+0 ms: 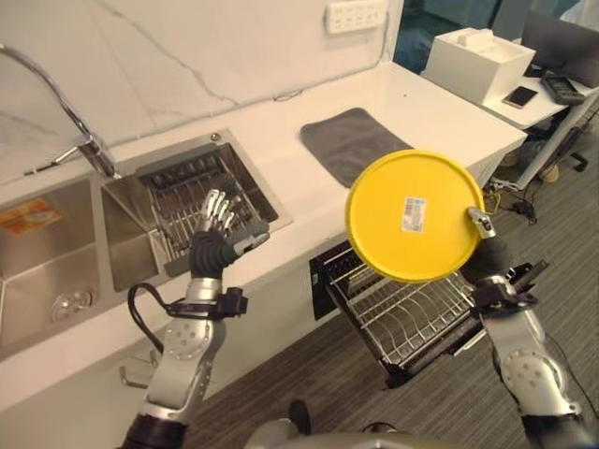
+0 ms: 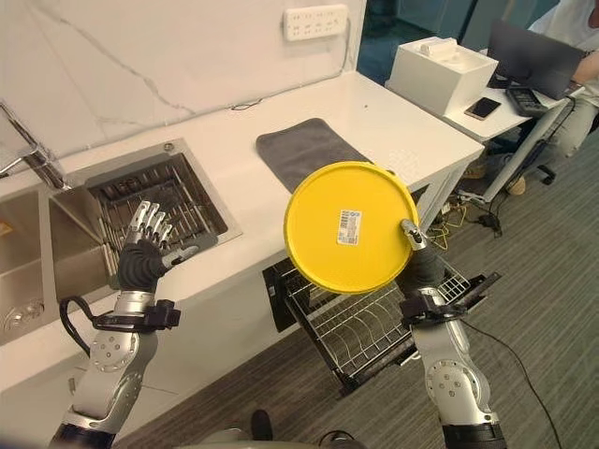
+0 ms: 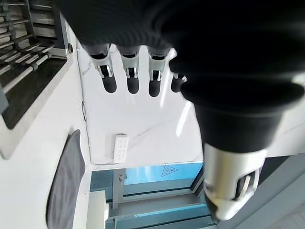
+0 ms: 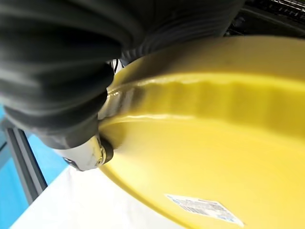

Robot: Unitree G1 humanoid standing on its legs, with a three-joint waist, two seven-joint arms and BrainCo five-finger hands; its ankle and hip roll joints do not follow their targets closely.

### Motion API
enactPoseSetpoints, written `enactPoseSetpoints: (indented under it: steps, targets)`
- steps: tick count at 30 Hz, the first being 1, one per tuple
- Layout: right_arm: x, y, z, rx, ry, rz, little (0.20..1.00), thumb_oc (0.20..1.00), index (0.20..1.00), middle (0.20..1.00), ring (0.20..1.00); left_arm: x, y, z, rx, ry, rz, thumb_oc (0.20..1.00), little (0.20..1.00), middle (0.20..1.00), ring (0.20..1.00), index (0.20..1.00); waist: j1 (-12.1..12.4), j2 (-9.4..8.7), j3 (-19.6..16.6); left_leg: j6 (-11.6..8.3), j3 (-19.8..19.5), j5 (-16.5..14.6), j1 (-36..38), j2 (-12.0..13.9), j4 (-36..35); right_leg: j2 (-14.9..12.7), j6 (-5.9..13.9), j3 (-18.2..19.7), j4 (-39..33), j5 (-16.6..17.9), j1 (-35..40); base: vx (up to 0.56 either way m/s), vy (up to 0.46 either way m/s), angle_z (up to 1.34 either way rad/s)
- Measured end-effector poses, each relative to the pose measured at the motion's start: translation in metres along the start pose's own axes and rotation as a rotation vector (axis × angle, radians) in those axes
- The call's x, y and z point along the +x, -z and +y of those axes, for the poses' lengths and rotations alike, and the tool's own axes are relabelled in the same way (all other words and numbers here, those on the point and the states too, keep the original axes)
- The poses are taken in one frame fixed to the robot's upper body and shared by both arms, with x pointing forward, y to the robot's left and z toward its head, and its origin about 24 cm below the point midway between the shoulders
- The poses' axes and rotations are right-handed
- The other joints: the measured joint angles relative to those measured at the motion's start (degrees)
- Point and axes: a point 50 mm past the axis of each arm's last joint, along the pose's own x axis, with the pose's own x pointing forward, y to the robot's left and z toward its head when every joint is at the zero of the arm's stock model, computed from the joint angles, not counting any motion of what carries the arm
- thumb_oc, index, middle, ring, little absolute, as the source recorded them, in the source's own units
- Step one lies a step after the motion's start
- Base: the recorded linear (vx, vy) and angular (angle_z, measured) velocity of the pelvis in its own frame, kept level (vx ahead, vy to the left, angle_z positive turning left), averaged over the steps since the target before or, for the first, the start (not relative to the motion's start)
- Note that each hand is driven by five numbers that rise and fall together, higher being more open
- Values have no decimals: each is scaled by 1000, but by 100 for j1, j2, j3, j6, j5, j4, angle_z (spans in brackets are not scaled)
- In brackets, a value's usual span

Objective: Place the dishes in the dishwasher.

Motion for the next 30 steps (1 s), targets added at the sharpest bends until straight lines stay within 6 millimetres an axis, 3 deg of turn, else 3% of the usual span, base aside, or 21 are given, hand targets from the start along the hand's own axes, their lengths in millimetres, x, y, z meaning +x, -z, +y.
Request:
enactPoseSetpoints:
  steps: [2, 3, 5, 7, 9, 10, 12, 13, 14, 15, 17, 20, 21, 22, 23, 25, 27, 28, 29, 30]
  targets:
    - [0, -1, 1, -1, -24, -12, 200, 200, 200, 200, 200, 0, -1, 1, 15, 4, -2, 1000, 1000, 1000, 1000, 1000, 18, -69, 53, 136, -46, -65, 126, 3, 1, -43, 48, -136, 408, -58, -46, 59, 181, 11]
    - [0, -2, 1, 0, -30, -16, 200, 200, 200, 200, 200, 1, -1, 2, 30, 14, -6, 1000, 1000, 1000, 1000, 1000, 60, -117, 79, 176, -62, -97, 168, 17, 2, -82, 162, -136, 846, -137, -224, 8, 152, 10]
    - [0, 0, 3, 27, -37, -45, 200, 200, 200, 200, 200, 3, -4, 5, 50, 31, -25, 1000, 1000, 1000, 1000, 1000, 134, -200, 248, 185, -109, -101, 164, 107, 15, -175, 252, -286, 1820, -199, -692, -12, 78, 14]
    - [1, 3, 5, 55, -39, -56, 200, 200, 200, 200, 200, 5, -7, 8, 113, 59, -40, 1000, 1000, 1000, 1000, 1000, 284, -271, 399, 202, -67, -145, 116, 158, 116, -302, 271, -355, 2311, -181, -930, 27, -94, 7]
    - [9, 0, 10, 55, -73, -71, 200, 200, 200, 200, 200, 11, -15, 17, 142, 43, -82, 1000, 1000, 1000, 1000, 1000, 461, -273, 421, 195, -2, -162, 127, 191, 129, -709, 278, -640, 2031, -130, -896, 100, -275, -3]
    - [10, 1, 10, 57, -78, -70, 200, 200, 200, 200, 200, 15, -18, 16, 157, 52, -105, 1000, 1000, 1000, 1000, 1000, 475, -265, 420, 163, -10, -185, 144, 169, 133, -917, 390, -662, 1437, 31, -706, 133, -258, 0]
    - [10, 2, 10, 62, -76, -69, 200, 200, 200, 200, 200, 18, -24, 13, 207, 77, -147, 1000, 1000, 1000, 1000, 1000, 421, -286, 405, 53, -160, -224, 153, 182, 131, -1311, 699, -194, 198, 634, -412, 119, -244, 14]
    - [8, 4, 9, 74, -67, -71, 200, 200, 200, 200, 200, 19, -24, 8, 213, 98, -153, 1000, 1000, 1000, 1000, 1000, 319, -322, 371, 22, -230, -228, 157, 180, 134, -1382, 827, -18, -69, 905, -292, 68, -293, 26]
    - [7, 7, 8, 89, -57, -66, 200, 200, 200, 200, 200, 19, -23, 5, 219, 111, -156, 1000, 1000, 1000, 1000, 1000, 310, -324, 362, -101, -373, -203, 149, 228, 161, -1455, 764, 89, -28, 1017, -333, 84, -417, 56]
    - [4, 10, 7, 93, -42, -55, 200, 200, 200, 200, 200, 18, -21, 1, 236, 134, -148, 1000, 1000, 1000, 1000, 1000, 228, -329, 335, -120, -515, -219, 123, 285, 297, -1501, 776, 439, 31, 1220, -324, 2, -549, 50]
    - [4, 10, 8, 94, -40, -55, 200, 200, 200, 200, 200, 18, -26, -2, 233, 151, -175, 1000, 1000, 1000, 1000, 1000, 272, -363, 304, -286, -774, -118, 41, 457, 363, -1381, 615, 531, 48, 1316, -334, -6, -556, 65]
    - [7, 8, 12, 87, -60, -42, 200, 200, 200, 200, 200, 11, -26, -6, 224, 166, -164, 1000, 1000, 1000, 1000, 1000, 487, -285, 192, -738, -951, 16, -141, 1106, 406, -611, 516, 307, -216, 605, -205, -22, -492, 8]
    - [11, 0, 13, 38, -80, -35, 200, 200, 200, 200, 200, 7, -23, -8, 212, 166, -150, 1000, 1000, 1000, 1000, 1000, 464, -84, 123, -867, -969, 194, -120, 1502, 224, -207, 369, 252, -369, 485, -198, -50, -573, -21]
    - [11, -6, 10, 5, -71, -31, 200, 200, 200, 200, 200, 5, -21, -9, 206, 169, -136, 1000, 1000, 1000, 1000, 1000, 362, 35, 102, -824, -983, 371, -53, 1678, 131, -8, 327, 214, -369, 476, -162, -64, -586, -11]
    - [11, -11, 5, -12, -57, -23, 200, 200, 200, 200, 200, 2, -18, -8, 201, 162, -123, 1000, 1000, 1000, 1000, 1000, 255, 132, 57, -911, -921, 497, -5, 1857, 167, 188, 171, 198, -373, 380, -103, -58, -382, -12]
    - [13, -17, 5, -16, -60, -43, 200, 200, 200, 200, 200, 2, -17, -8, 181, 132, -120, 1000, 1000, 1000, 1000, 1000, 194, 381, -5, -885, -936, 521, -62, 2159, 208, 497, -17, 217, -373, 214, -197, -78, -299, -15]
    - [13, -12, 6, -23, -59, -9, 200, 200, 200, 200, 200, 1, -14, -12, 133, 84, -115, 1000, 1000, 1000, 1000, 1000, 192, 665, -96, -639, -916, 791, -446, 2209, 288, 581, -134, 161, -371, 258, -413, -205, -248, 27]
    - [12, -11, 2, -43, -41, -3, 200, 200, 200, 200, 200, 2, -8, -15, 113, 75, -106, 1000, 1000, 1000, 1000, 1000, 188, 708, -85, -693, -897, 1089, -831, 2111, 559, 549, -132, 14, -267, 275, -516, -238, -90, 117]
    - [10, -10, -6, -77, 7, 12, 200, 200, 200, 200, 200, 4, 1, -12, 113, 53, -79, 1000, 1000, 1000, 1000, 1000, 182, 546, -62, -822, -770, 1774, -1274, 1898, 690, 319, -441, -41, 101, -33, -838, -129, 45, 128]
    - [6, -9, -10, -115, 30, 15, 200, 200, 200, 200, 200, -8, 6, 1, 149, 12, -40, 1000, 1000, 1000, 1000, 1000, 301, 170, -35, -1076, -707, 1249, -1327, 1370, 991, -100, -462, -217, -178, 200, -807, -37, 101, 106]
